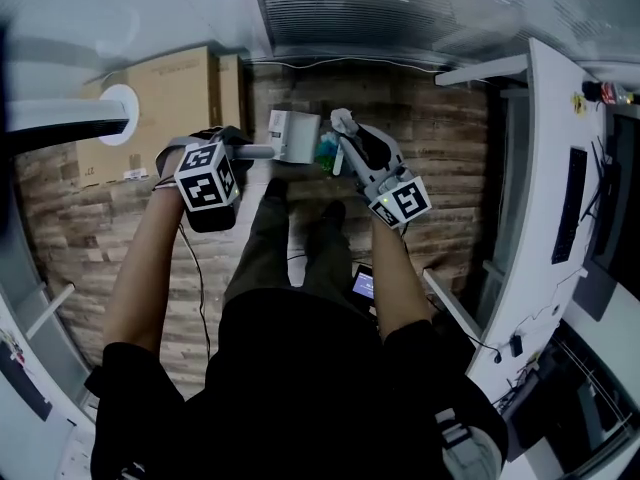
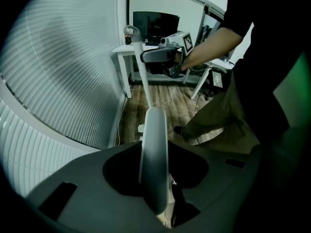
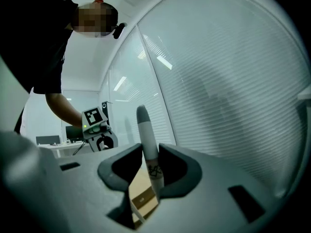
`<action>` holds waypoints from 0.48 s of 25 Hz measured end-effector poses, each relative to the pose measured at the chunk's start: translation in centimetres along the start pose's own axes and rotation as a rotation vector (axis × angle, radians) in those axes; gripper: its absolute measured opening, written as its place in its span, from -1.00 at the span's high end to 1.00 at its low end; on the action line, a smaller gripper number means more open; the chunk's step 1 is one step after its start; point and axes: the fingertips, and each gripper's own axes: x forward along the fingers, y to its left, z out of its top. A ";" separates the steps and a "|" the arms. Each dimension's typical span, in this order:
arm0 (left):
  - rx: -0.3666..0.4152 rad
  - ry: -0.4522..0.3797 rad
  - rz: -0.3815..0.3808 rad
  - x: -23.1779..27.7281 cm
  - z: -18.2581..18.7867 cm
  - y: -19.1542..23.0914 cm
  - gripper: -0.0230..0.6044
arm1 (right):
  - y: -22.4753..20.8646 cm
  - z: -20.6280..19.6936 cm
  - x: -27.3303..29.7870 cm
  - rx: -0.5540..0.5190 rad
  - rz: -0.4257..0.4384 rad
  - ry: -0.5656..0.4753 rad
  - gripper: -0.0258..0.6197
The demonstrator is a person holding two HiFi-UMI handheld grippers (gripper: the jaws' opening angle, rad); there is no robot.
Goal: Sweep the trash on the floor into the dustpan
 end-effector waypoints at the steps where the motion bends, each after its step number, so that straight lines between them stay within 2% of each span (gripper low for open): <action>1: -0.002 -0.002 0.001 0.0 -0.1 0.0 0.59 | 0.6 0.2 0.6 0.025 0.011 -0.023 0.59; 7: -0.009 -0.012 -0.001 0.1 -0.6 -0.3 0.61 | 2.2 2.8 1.6 0.219 0.033 -0.216 0.55; 10: -0.009 -0.011 -0.003 0.3 -0.6 -0.5 0.63 | 2.0 4.2 1.1 0.233 0.048 -0.249 0.55; 12: -0.006 -0.009 -0.005 0.6 -0.6 -0.5 0.65 | 1.8 5.3 0.5 0.199 0.052 -0.243 0.55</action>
